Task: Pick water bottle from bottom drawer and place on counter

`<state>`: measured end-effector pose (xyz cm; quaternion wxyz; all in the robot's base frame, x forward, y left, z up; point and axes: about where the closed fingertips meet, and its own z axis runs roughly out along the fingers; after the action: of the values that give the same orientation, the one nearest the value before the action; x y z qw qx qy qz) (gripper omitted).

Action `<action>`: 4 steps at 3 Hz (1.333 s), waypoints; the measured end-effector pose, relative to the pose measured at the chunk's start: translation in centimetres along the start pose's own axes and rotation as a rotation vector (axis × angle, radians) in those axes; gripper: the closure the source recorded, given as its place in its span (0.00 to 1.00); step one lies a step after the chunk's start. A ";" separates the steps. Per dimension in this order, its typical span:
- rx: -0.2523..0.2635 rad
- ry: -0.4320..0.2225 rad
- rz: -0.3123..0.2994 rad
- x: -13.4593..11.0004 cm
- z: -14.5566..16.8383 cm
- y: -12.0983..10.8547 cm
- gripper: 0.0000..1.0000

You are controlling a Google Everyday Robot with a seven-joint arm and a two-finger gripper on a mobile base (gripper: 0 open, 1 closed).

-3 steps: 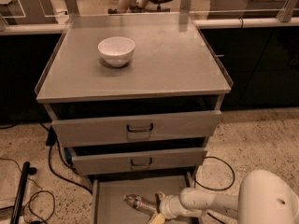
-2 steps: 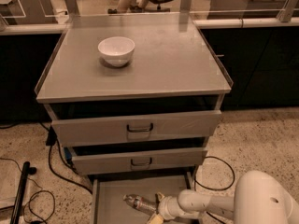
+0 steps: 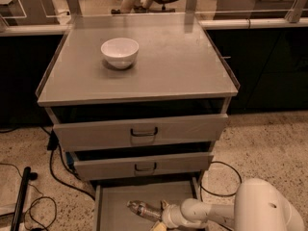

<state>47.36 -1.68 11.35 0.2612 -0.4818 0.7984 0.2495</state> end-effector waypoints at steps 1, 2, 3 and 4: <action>0.000 0.000 0.000 0.0 0.0 0.0 0.26; 0.000 0.000 0.000 0.0 0.0 0.0 0.49; 0.000 0.000 0.000 0.0 0.0 0.0 0.73; -0.012 -0.001 -0.012 -0.4 -2.0 -0.1 0.96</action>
Offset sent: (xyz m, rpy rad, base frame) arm 0.0000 0.0000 -0.0003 0.0000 0.0001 -0.0004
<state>47.21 -2.78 13.09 0.2603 -0.4879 0.7938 0.2532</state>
